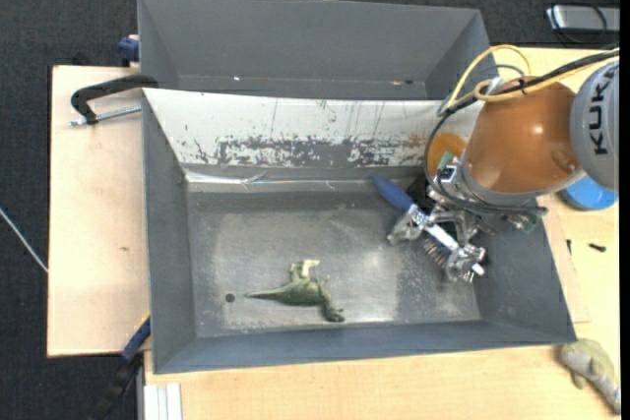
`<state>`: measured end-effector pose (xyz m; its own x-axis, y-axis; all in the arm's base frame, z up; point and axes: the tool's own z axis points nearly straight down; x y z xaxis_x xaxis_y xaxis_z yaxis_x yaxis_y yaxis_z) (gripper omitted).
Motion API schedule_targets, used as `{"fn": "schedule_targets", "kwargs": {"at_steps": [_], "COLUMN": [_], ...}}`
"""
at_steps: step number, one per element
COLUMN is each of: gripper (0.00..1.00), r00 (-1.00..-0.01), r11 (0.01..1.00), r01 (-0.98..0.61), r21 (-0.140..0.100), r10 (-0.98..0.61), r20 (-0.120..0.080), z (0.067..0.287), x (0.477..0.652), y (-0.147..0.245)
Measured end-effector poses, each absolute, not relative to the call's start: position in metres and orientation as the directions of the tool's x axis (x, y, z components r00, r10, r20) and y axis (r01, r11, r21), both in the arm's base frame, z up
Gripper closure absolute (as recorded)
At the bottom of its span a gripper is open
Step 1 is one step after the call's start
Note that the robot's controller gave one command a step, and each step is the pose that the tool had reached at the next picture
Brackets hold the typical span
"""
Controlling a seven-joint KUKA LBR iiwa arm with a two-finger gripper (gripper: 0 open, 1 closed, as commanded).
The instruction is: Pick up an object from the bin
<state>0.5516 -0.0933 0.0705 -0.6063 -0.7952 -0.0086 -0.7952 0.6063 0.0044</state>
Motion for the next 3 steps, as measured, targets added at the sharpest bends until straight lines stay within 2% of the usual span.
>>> {"fn": "schedule_targets", "kwargs": {"at_steps": [1, 2, 3], "gripper": [1.00, 1.00, 1.00], "r00": [-0.600, -0.481, -0.735], "r11": [0.600, 0.481, 0.735], "r01": [-0.800, -0.877, -0.678], "r21": [0.004, -0.013, 0.004], "r10": [-0.800, -0.877, -0.678], "r20": [0.004, -0.007, -0.002], "z": [0.072, 0.241, 0.153], "x": [0.549, 0.549, 0.561], "y": [-0.096, -0.091, -0.024]}}
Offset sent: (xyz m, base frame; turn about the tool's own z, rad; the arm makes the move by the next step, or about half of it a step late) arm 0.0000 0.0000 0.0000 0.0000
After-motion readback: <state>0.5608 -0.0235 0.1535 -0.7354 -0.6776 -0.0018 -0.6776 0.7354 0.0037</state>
